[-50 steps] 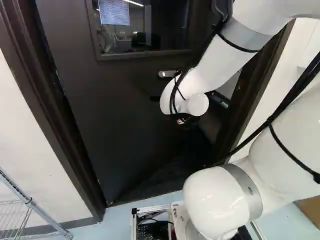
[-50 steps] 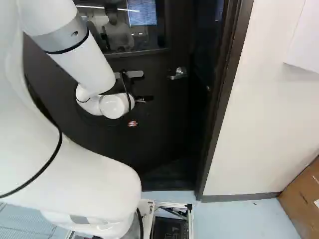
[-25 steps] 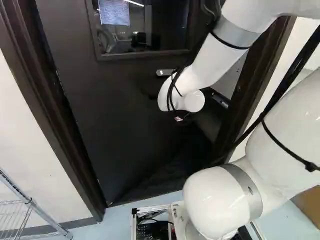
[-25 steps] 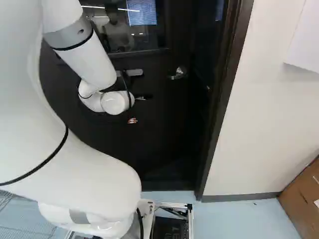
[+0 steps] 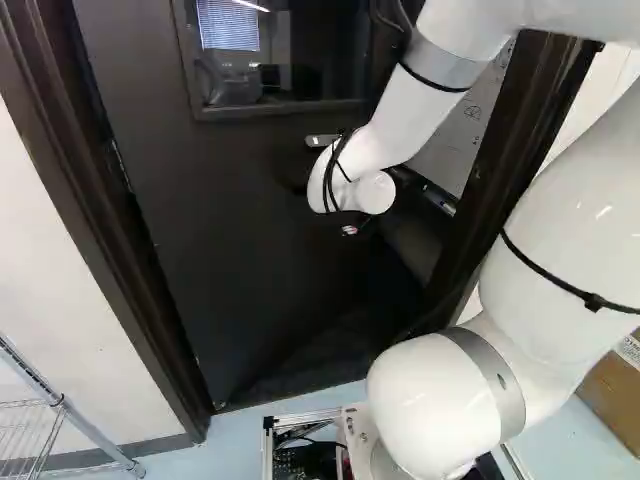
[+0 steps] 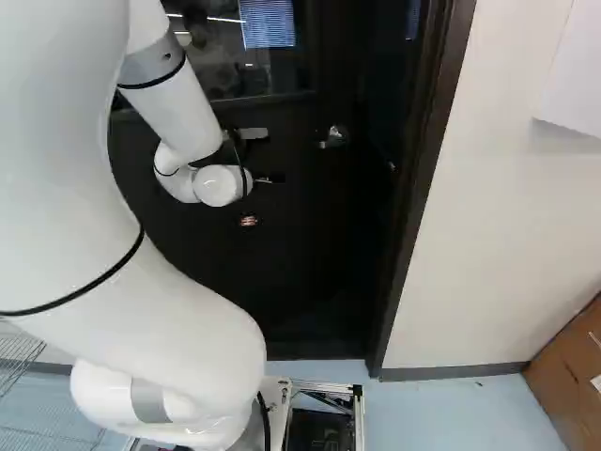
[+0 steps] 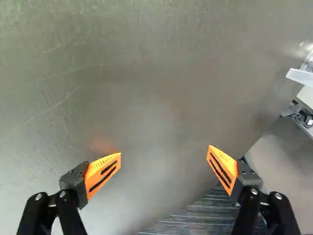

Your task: Open the door and move inside

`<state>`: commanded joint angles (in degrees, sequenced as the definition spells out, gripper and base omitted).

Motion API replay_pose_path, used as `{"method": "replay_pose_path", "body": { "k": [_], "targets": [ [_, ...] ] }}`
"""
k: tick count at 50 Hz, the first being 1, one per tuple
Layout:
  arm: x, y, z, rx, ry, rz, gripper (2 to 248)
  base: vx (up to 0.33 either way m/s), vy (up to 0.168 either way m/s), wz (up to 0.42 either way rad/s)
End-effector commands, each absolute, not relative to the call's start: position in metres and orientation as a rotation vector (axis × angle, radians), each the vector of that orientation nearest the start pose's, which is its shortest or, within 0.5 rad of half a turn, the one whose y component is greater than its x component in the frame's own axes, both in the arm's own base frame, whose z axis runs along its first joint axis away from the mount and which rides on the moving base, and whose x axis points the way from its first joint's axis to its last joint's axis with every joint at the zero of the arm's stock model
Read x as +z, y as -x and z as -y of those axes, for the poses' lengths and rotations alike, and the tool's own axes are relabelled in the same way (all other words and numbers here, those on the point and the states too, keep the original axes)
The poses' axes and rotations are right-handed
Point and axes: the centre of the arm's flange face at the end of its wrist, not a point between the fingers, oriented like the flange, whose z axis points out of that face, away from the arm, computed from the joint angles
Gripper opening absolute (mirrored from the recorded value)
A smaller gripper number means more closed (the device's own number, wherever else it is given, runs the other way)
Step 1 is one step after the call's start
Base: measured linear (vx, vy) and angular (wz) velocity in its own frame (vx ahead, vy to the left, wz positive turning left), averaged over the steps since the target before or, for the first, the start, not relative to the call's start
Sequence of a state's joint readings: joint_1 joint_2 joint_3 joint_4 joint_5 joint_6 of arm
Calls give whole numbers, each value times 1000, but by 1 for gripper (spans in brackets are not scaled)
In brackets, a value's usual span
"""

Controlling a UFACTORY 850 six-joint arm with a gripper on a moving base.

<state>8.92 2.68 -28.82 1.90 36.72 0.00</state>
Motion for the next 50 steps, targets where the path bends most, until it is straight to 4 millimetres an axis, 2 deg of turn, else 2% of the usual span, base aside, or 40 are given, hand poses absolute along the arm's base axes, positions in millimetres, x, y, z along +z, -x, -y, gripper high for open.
{"method": "replay_pose_path", "body": {
  "k": [17, 50],
  "targets": [
    [436, -434, -70, -1703, 2530, 30, 247, 0, 0, 0],
    [435, -475, -91, -1691, 2515, -72, 247, 0, 0, 0]
  ]
}}
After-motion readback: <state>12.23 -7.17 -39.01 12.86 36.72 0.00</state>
